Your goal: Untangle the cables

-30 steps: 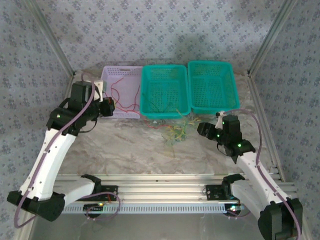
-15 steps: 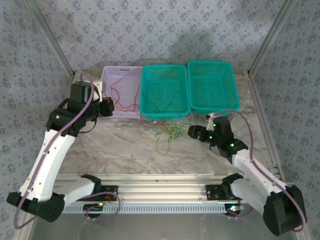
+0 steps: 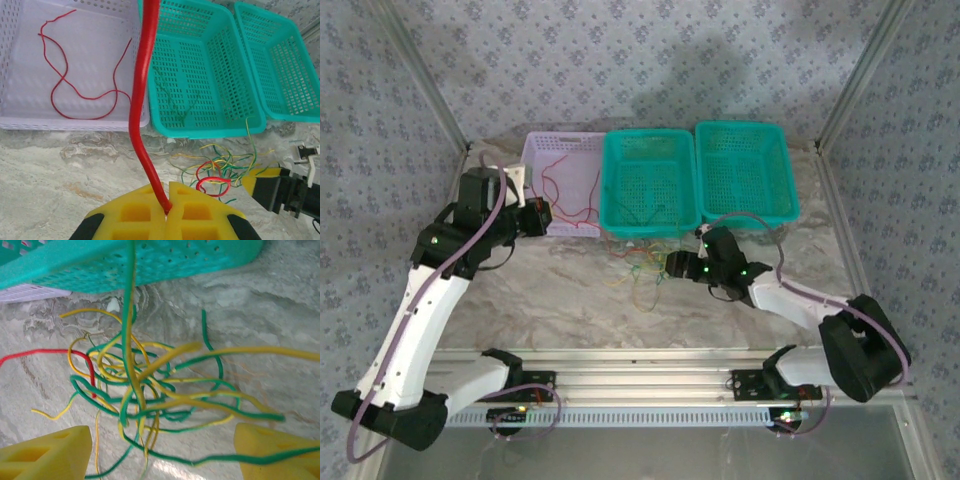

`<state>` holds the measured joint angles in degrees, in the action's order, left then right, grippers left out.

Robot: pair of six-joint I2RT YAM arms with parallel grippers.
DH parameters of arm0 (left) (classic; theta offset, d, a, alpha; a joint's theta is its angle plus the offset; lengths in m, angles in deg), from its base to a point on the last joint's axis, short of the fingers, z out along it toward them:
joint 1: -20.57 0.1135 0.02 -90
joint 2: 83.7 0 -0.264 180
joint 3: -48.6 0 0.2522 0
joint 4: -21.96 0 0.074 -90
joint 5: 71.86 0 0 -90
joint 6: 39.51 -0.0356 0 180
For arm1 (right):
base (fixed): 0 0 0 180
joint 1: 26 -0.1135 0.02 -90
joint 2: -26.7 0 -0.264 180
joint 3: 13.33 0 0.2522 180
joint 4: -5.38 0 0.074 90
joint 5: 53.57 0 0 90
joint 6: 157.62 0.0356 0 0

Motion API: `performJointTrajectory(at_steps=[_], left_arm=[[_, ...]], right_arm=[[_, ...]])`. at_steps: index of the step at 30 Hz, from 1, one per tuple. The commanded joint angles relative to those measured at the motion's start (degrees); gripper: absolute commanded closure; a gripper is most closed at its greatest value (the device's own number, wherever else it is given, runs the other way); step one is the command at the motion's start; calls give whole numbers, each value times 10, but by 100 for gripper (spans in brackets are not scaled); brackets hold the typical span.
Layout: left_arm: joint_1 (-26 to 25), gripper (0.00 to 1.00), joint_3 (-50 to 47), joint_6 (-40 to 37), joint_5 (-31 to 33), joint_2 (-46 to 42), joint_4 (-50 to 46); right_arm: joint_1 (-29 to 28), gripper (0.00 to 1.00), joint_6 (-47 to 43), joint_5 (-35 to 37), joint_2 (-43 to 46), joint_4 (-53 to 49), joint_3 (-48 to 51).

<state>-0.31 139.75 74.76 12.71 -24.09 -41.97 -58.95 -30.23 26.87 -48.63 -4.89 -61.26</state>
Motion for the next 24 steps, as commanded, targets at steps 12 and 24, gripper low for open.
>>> performJointTrajectory(at_steps=[12, 24], left_arm=[[2, 100, -3, -5, -6, -21, 14], [4, 100, 59, -48, 91, -42, -25]], right_arm=[[-11, 80, 0, 68, -45, 35, -28], [38, 100, -28, 107, 111, -64, 36]])
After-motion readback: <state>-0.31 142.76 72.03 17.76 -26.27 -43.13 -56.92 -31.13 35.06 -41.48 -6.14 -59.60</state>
